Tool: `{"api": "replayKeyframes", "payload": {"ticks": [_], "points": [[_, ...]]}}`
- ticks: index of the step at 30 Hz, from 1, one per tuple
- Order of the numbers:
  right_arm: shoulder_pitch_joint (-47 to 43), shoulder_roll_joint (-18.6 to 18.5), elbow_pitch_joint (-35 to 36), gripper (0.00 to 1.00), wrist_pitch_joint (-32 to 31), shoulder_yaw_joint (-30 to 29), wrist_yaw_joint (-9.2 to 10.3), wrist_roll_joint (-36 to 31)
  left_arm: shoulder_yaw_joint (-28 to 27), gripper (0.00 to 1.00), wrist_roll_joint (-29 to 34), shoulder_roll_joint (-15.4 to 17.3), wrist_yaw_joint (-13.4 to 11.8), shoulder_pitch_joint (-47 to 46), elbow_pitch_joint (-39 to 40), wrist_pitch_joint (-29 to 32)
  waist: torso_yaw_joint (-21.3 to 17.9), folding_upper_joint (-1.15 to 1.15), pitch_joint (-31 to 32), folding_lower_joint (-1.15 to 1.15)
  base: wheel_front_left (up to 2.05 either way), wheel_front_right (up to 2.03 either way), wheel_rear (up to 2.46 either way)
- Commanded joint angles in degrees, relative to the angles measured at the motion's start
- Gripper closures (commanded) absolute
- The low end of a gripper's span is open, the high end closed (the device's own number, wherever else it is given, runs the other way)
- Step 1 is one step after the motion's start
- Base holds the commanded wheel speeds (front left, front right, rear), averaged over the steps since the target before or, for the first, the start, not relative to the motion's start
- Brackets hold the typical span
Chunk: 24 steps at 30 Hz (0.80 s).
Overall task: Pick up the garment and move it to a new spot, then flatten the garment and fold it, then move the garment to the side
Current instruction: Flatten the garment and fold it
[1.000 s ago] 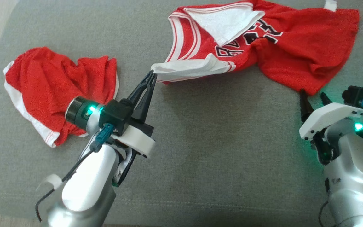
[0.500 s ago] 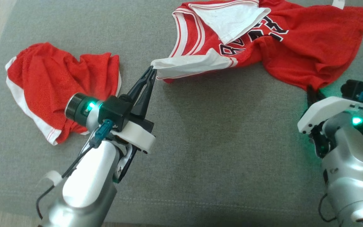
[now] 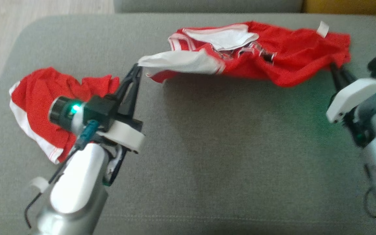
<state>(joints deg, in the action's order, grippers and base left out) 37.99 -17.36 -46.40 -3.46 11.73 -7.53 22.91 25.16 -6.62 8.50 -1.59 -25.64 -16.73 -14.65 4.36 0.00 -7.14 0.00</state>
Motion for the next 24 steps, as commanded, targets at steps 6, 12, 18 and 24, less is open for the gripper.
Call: {"api": "replayKeyframes", "payload": {"ticks": [6, 12, 18, 24], "points": [[-0.1, -12.3, 15.8, 1.00, -7.3, 8.1, 0.04, 9.5, -5.6, 1.00, 0.6, 4.1, -0.8, -1.7, 4.5, -0.3, -2.4, 0.00, 7.4, 0.00, 0.00, 0.00, 0.00], [0.2, -18.3, 26.4, 1.00, -12.9, 10.7, 0.04, 14.0, -7.5, 1.00, 0.9, 5.9, -0.9, -3.2, 8.3, -0.3, -3.1, 0.00, 9.3, 0.00, 0.00, 0.00, 0.00], [0.5, -23.9, 35.9, 1.00, -19.2, 10.6, 0.04, 18.2, -8.5, 1.00, 1.3, 7.8, -0.8, -4.8, 13.6, 0.0, -4.0, 0.00, 11.4, 0.00, 0.00, 0.00, 0.00], [-1.1, -27.1, 43.1, 1.00, -25.6, 6.5, 0.04, 21.3, -8.7, 1.00, 1.5, 9.9, -0.1, -6.6, 20.9, 4.9, -4.8, 0.00, 12.0, 0.00, 0.00, 0.00, 0.00]]}}
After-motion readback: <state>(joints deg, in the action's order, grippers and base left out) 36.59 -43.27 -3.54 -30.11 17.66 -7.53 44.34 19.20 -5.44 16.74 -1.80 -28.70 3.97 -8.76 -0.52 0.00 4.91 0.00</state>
